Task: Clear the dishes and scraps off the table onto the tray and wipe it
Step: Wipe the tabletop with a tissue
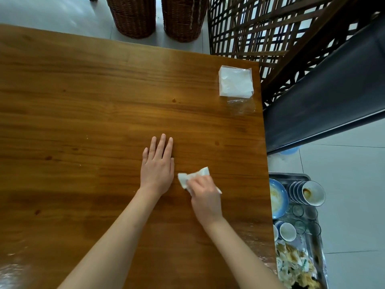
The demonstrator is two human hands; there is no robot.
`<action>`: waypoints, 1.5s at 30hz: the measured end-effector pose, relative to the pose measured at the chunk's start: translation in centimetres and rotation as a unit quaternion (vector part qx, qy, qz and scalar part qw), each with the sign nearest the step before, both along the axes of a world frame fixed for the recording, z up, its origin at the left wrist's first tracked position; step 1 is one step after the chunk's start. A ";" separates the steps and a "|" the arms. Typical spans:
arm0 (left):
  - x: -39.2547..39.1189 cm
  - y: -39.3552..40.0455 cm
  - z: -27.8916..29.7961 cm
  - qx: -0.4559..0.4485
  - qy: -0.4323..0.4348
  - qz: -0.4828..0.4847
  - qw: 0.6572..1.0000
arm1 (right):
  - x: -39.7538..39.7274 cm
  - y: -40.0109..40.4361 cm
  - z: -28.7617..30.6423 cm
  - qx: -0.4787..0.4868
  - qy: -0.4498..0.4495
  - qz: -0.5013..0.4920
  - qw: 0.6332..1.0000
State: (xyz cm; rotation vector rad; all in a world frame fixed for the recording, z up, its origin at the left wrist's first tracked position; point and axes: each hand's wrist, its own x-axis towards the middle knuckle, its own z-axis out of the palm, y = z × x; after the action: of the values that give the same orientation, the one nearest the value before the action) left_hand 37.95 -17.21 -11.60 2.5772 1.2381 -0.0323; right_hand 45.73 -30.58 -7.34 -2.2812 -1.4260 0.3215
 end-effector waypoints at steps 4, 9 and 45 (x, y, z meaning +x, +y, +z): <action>0.0 0.1 0.0 -0.001 0.004 0.001 1.000 | 0.9 -0.6 0.0 0.010 -0.008 0.003 1.000; 0.1 0.0 0.2 -0.006 0.004 0.005 1.000 | 0.7 0.0 0.2 -0.002 0.005 -0.044 0.999; 4.1 5.9 -0.5 0.024 -0.032 0.031 0.999 | 10.2 4.4 -1.3 -0.024 0.031 -0.112 0.993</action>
State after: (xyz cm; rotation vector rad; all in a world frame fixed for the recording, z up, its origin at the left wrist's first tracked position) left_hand 42.02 -11.32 -12.10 2.5570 1.3097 0.0940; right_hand 55.89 -26.20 -8.67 -2.4197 -1.1288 0.3561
